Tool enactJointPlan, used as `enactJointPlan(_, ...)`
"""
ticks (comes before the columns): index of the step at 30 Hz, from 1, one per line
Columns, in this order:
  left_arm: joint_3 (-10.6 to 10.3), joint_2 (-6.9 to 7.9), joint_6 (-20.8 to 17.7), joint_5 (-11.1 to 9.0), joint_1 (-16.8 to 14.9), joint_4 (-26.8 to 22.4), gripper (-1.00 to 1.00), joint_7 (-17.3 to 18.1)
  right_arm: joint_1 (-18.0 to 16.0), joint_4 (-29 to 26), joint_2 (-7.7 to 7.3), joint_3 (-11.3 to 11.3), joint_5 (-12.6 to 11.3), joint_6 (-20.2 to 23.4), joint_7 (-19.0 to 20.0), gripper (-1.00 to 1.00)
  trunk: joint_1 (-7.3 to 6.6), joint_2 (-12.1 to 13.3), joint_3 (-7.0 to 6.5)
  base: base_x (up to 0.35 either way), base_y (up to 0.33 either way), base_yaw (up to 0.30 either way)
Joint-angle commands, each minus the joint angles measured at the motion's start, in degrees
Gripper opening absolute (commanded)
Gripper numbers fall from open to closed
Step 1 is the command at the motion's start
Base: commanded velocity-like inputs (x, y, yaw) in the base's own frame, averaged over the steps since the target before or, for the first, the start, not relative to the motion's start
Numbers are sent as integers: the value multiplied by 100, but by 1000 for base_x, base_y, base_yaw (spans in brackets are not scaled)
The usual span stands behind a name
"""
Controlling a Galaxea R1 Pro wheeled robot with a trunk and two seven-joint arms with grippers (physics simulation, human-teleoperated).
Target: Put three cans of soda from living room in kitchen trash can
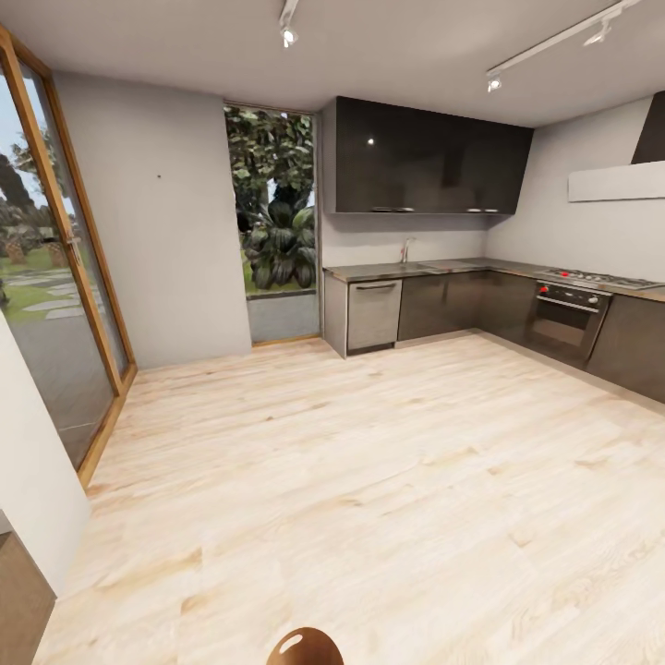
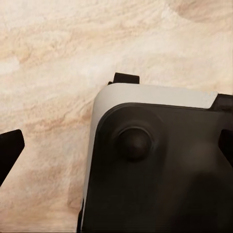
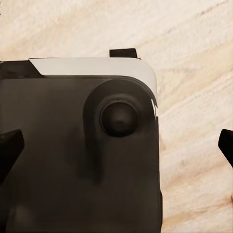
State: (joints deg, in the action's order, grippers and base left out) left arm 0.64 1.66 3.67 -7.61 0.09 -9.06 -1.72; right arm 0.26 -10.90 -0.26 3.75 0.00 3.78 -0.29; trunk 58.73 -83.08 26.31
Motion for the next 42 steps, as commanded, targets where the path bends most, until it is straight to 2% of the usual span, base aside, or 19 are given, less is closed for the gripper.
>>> enactJointPlan(1,1,-1,-7,-1,0,8,100,8,0,0,0,1,2,2,2,100,0,0,0,0,0,0)
enactJointPlan(13,-32,-30,-41,90,0,-243,100,23,0,0,0,-6,4,16,20,100,0,0,0,0,0,0)
enactJointPlan(19,-38,-3,-42,100,0,-1032,100,32,0,0,-1,10,11,21,21,100,0,0,0,0,0,0)
enactJointPlan(25,-38,17,-54,105,-2,-1420,100,-45,0,-66,-45,17,55,58,4,100,0,0,0,0,0,0)
enactJointPlan(26,-38,17,-411,102,-2,-1974,100,-266,0,-239,-71,16,57,74,3,100,0,0,0,0,0,0)
enactJointPlan(28,-37,13,-844,102,-1,-2465,100,-334,0,-464,-81,13,54,195,3,100,0,0,0,0,0,0)
enactJointPlan(29,-38,15,-1333,102,-1,-3107,100,-372,0,-916,-88,6,54,416,2,100,0,0,0,0,0,0)
enactJointPlan(31,-38,28,-1416,103,0,-3312,100,-389,0,-1285,-104,4,54,484,2,100,0,0,1,0,0,0)
enactJointPlan(32,-35,40,-1408,110,0,-3382,100,-393,0,-2094,-309,14,50,570,2,100,0,0,9,0,0,-24)
enactJointPlan(35,-37,30,-1405,110,0,-3380,100,-378,0,-2406,-417,36,45,701,8,100,0,0,35,0,0,-10)
enactJointPlan(42,-38,29,-1405,110,0,-3370,100,-382,0,-2722,-455,52,44,743,10,100,0,0,100,0,0,-2)
